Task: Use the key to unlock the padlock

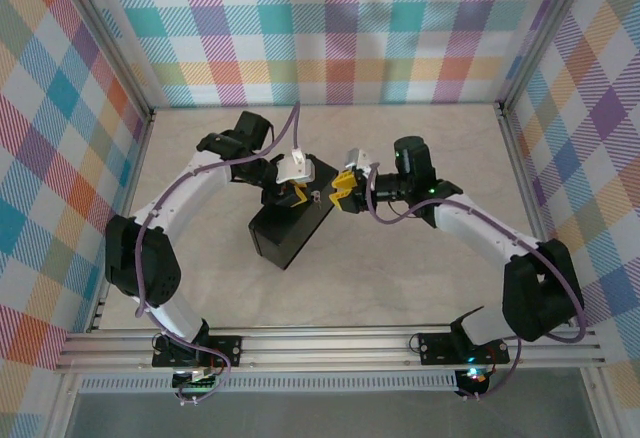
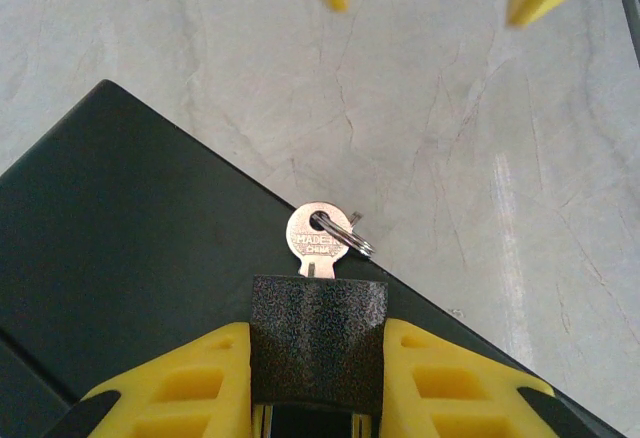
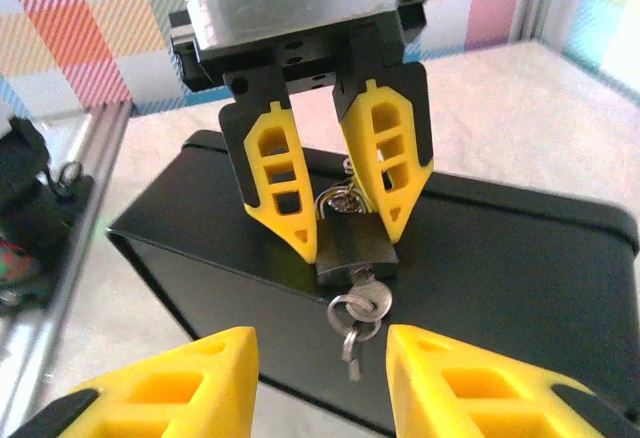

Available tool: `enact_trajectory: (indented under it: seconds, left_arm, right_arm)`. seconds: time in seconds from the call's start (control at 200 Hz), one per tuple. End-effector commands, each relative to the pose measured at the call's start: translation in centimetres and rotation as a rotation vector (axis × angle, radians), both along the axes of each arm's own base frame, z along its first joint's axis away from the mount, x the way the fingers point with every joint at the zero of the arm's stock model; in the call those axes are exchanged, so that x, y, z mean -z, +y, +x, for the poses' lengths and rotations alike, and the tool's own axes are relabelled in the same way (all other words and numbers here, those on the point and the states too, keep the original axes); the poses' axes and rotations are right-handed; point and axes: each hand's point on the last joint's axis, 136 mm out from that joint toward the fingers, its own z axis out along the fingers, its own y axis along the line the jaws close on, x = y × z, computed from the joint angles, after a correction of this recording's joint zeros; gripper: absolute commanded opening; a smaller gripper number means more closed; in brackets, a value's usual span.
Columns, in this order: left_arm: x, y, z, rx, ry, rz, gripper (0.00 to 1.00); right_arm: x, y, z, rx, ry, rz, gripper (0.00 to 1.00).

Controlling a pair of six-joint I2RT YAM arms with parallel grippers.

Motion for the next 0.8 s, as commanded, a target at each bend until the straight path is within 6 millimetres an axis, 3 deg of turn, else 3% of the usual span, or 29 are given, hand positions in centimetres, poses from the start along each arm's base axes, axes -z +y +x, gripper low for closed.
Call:
enact_trajectory:
  seconds: [0.0, 0.16, 0.43, 0.795]
  left_arm:
    - [2.3, -0.1, -1.6, 0.031, 0.116, 0.035, 0.07]
    - [2.2, 0.0, -1.6, 0.032, 0.116, 0.045, 0.07]
    - [1.9, -0.1, -1.4, 0.038, 0.112, 0.041, 0.07]
    - [2.0, -0.3, -1.6, 0.036, 0.119, 0.039, 0.06]
  right_arm:
    - [0.4, 0.7, 1.3, -0.061, -0.242, -0.047, 0.38]
    - [1.2, 1.0, 2.0, -0.026, -0.317, -0.059, 0.38]
    - [1.5, 2.6, 0.6, -0.070, -0.389, -0.081, 0.37]
    - [3.4, 3.2, 0.6, -0.111, -0.365, -0.127, 0.35]
